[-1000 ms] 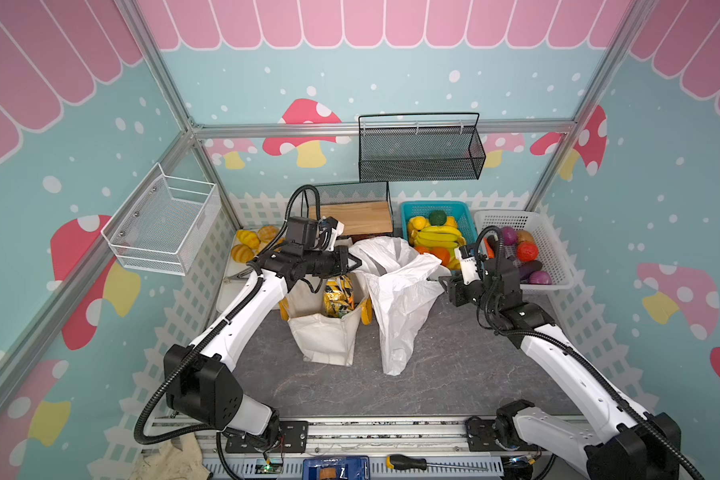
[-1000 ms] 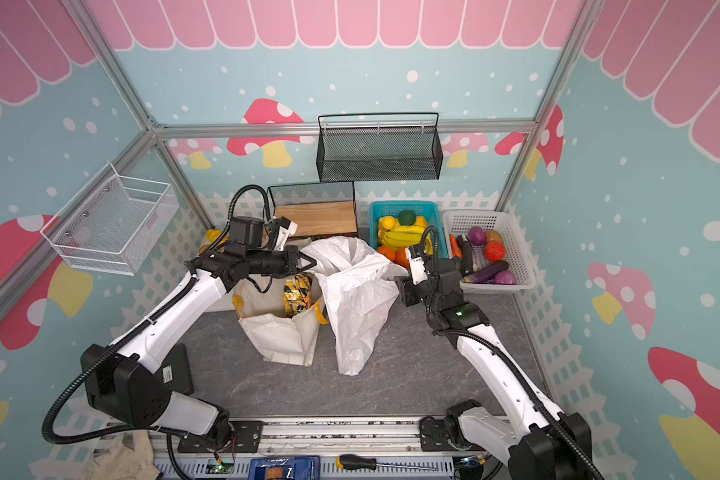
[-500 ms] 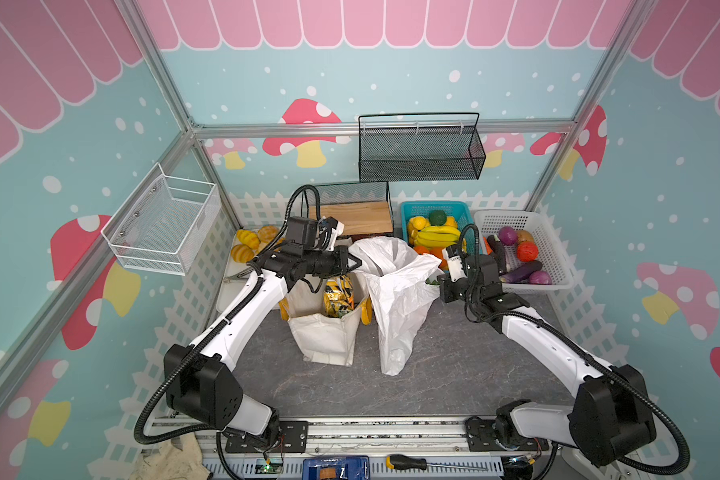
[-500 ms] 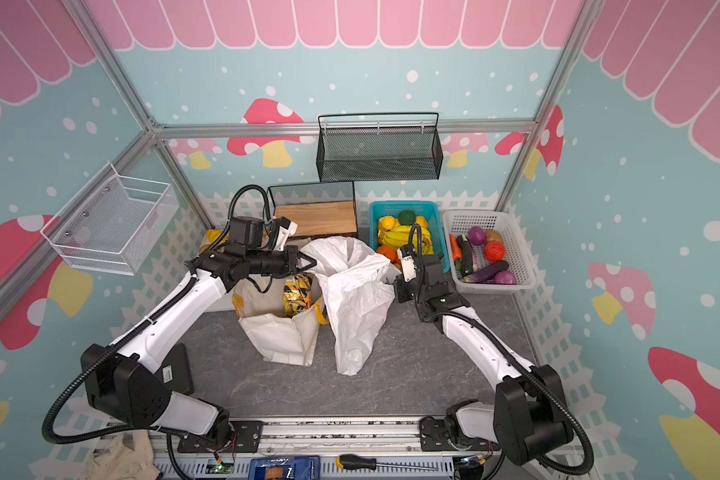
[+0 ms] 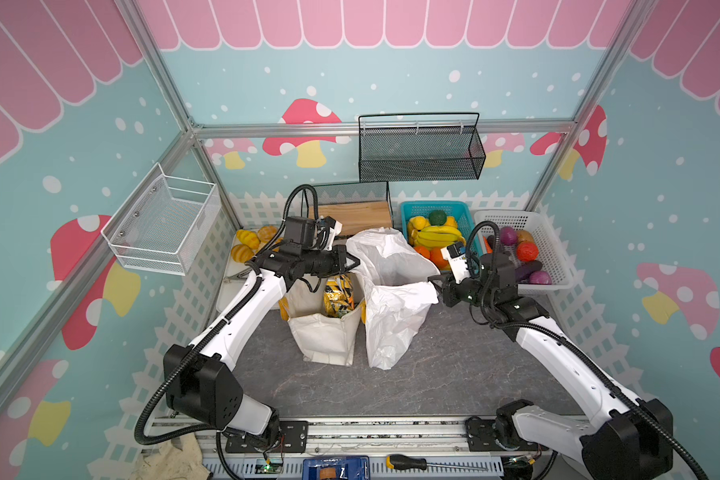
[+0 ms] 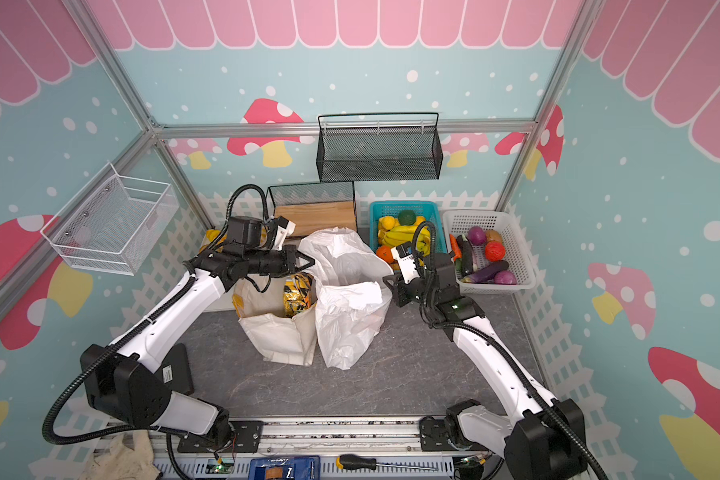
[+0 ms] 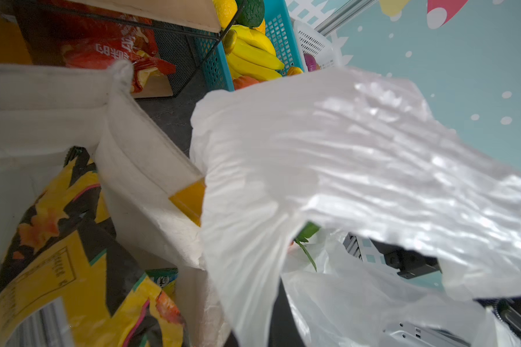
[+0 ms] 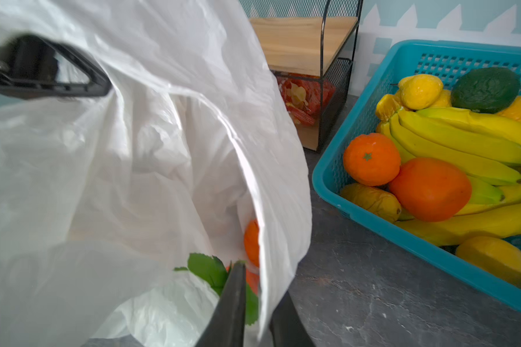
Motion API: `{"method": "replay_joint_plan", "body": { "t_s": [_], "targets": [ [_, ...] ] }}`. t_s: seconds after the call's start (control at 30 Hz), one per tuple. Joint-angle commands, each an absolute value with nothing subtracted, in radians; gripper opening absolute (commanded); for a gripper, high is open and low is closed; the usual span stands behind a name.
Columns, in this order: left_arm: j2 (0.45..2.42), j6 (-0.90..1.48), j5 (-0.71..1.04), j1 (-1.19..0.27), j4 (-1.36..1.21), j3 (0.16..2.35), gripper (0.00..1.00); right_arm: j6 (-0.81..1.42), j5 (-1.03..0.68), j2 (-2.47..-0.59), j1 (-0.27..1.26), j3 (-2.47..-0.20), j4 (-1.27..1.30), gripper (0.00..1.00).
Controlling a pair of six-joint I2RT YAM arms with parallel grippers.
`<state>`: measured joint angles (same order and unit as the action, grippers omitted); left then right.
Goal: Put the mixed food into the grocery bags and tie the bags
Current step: 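Open the right gripper to release the carrot and withdraw from the bag, then move the right gripper to the white basket and grasp the green-capped eggplant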
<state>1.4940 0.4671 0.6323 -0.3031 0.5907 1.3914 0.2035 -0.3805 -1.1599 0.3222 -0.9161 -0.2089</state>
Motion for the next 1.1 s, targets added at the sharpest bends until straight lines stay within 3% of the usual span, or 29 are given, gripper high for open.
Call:
{"method": "replay_joint_plan", "body": {
  "t_s": [0.0, 0.23, 0.53, 0.73, 1.07],
  "targets": [
    [1.492, 0.453, 0.637, -0.302, 0.604, 1.394, 0.0, 0.188, -0.285, -1.15, 0.306, -0.979, -0.26, 0.35],
    [1.506, 0.446, 0.629, -0.308, 0.615, 1.4, 0.0, 0.191, -0.137, -1.138, 0.124, -1.012, -0.256, 0.66],
    [1.503, 0.454, 0.637, -0.327, 0.615, 1.401, 0.0, 0.243, -0.042, -1.413, -0.2, -1.114, -0.097, 0.83],
    [1.5, 0.454, 0.638, -0.338, 0.615, 1.402, 0.0, 0.162, 0.06, -1.736, -0.223, -1.32, -0.101, 0.82],
    [1.497, 0.453, 0.634, -0.338, 0.612, 1.4, 0.0, 0.063, 0.071, -2.144, -0.231, -1.663, -0.224, 0.68]
  ]
}}
